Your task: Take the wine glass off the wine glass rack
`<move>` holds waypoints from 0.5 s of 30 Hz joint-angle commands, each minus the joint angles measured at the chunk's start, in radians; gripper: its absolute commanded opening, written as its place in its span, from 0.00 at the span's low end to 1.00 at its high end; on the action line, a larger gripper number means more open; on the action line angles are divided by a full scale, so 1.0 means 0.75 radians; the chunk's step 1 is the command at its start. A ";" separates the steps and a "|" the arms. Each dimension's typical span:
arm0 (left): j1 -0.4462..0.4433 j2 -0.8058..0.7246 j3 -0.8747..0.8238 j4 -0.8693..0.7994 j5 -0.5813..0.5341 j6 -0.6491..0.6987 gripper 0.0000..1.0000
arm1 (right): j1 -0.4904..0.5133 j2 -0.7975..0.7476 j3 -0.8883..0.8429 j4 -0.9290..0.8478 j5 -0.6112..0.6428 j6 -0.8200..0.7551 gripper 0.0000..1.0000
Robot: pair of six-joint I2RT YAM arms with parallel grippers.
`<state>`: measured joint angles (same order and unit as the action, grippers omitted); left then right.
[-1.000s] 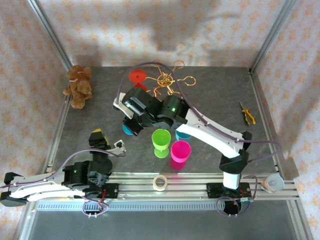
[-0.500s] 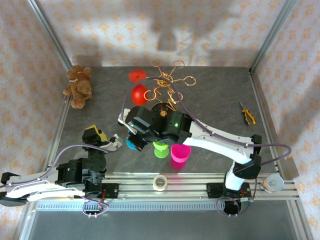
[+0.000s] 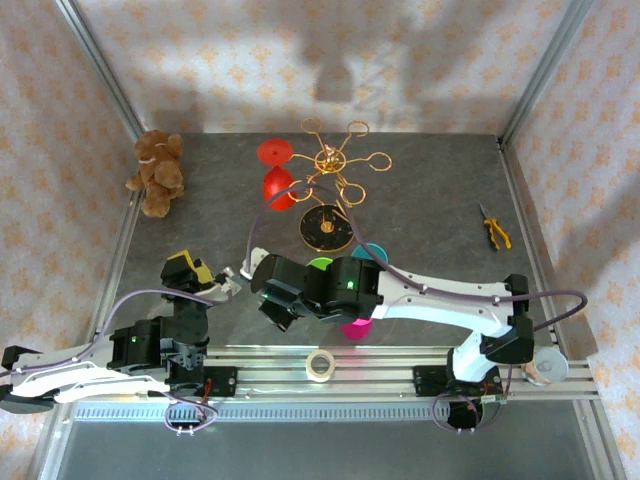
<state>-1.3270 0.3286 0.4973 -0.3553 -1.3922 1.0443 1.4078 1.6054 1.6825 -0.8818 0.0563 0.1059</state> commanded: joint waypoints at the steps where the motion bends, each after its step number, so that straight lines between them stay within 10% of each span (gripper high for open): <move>1: 0.002 -0.017 0.046 -0.030 -0.156 -0.030 0.50 | 0.015 0.007 -0.045 0.057 0.061 0.067 0.00; 15: 0.002 -0.024 0.045 -0.026 -0.162 -0.036 0.50 | 0.017 0.139 -0.129 0.116 0.083 0.129 0.00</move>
<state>-1.3235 0.3260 0.5079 -0.3771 -1.3926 1.0466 1.4139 1.6901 1.5940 -0.8211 0.0891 0.1833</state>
